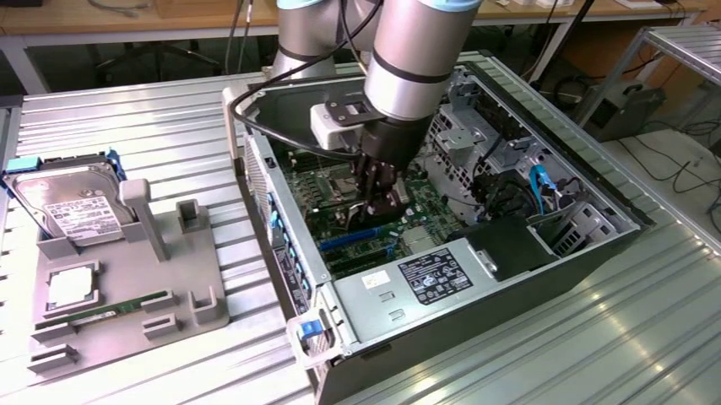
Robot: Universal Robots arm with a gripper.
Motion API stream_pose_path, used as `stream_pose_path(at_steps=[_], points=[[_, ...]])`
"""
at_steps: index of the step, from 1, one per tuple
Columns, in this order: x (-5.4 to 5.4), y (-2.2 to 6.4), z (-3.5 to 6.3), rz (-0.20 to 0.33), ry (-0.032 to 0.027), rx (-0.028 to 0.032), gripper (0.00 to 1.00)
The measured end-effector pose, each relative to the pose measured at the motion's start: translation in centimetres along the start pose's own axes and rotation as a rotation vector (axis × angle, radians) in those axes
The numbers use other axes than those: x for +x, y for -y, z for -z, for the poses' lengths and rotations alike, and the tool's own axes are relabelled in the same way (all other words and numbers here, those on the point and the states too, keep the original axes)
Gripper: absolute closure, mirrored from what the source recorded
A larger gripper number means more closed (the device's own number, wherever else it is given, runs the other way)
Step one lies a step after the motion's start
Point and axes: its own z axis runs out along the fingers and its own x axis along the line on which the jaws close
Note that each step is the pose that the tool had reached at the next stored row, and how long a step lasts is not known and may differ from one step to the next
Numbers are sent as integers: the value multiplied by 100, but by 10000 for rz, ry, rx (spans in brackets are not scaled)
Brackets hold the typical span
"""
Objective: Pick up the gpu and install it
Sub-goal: 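Insert the gpu into the slot, then press down on the gpu until it lock into place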
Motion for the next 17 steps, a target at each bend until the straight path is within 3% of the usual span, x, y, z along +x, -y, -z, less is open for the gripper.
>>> stream_pose_path(at_steps=[9, 13, 17], points=[[1, -24, -109, -10, 19, 0, 74], [-13, -24, -137, -5, 154, 1, 74], [-13, -45, -148, -3, 158, 0, 74]])
